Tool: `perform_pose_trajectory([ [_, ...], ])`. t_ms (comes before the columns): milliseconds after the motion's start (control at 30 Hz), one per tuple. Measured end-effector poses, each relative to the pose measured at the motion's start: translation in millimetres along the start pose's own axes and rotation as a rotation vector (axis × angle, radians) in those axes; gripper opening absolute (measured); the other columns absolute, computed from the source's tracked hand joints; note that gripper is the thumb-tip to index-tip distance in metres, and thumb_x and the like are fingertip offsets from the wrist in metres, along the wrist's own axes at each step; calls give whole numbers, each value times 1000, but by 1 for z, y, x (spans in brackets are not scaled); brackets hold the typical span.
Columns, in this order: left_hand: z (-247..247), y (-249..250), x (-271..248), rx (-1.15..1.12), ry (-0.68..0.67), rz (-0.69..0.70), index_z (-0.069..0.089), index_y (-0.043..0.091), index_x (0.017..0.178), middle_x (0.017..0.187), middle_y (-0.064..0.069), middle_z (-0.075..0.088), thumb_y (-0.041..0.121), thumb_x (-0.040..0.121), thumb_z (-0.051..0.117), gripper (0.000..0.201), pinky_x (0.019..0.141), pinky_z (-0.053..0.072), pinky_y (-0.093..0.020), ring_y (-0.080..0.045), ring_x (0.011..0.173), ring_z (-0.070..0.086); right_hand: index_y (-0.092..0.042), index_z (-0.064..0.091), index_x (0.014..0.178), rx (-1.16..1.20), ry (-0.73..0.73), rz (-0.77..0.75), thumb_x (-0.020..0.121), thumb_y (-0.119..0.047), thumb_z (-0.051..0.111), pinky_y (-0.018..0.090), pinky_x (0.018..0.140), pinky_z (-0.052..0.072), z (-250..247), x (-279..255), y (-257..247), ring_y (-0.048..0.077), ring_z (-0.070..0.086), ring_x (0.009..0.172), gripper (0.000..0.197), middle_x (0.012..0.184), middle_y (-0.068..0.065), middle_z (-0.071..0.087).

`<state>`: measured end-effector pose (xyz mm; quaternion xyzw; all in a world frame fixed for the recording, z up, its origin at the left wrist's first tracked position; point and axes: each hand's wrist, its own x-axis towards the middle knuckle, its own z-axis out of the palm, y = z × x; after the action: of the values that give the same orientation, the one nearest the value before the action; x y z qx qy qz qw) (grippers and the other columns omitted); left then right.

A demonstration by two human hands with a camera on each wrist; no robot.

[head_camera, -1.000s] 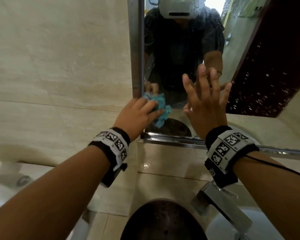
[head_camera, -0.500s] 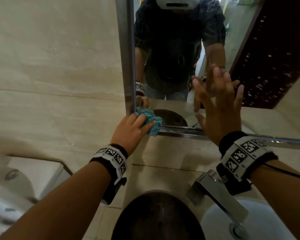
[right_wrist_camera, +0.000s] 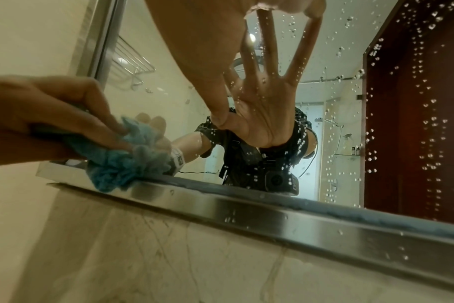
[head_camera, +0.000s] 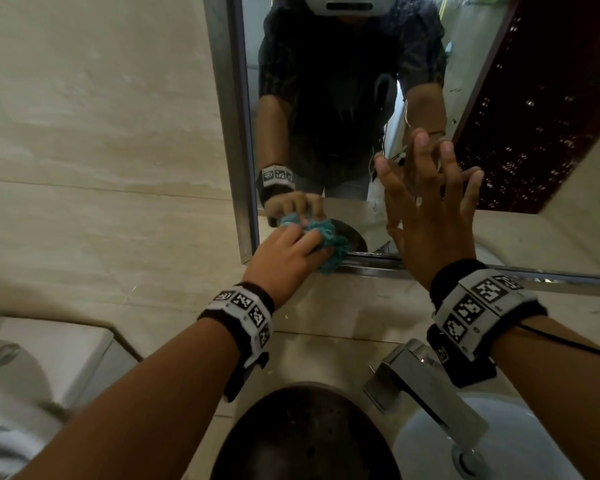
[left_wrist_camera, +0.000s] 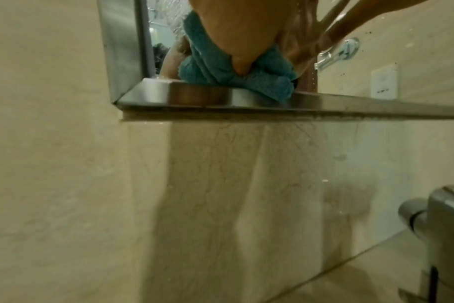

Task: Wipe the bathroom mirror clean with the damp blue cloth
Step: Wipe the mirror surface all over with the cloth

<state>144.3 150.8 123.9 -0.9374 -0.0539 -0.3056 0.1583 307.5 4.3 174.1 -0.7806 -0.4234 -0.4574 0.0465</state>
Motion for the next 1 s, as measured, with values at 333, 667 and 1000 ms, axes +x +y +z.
perform_pose_trajectory([
  [333,-16,16,41,-196,226,-138,66,18,105,94,-10,63,9,70,77,38,65,53,-37,-28,79,59,-34,5,149,-18,41,5,83,-15,66,66,104,19,5,0,-1,34,0,141,92,153,10,-3],
  [667,-14,-37,-31,64,-56,13,71,16,103,95,-10,60,13,55,87,51,63,51,-38,-29,75,56,-33,13,149,7,86,21,84,-11,66,67,104,21,7,0,-3,33,4,140,86,152,9,0],
  [1000,8,23,22,-93,69,-17,72,19,96,98,-5,60,19,56,88,43,61,48,-31,-21,83,44,-33,10,149,38,61,10,86,-11,63,66,105,18,7,-2,-2,33,0,141,86,153,9,-2],
])
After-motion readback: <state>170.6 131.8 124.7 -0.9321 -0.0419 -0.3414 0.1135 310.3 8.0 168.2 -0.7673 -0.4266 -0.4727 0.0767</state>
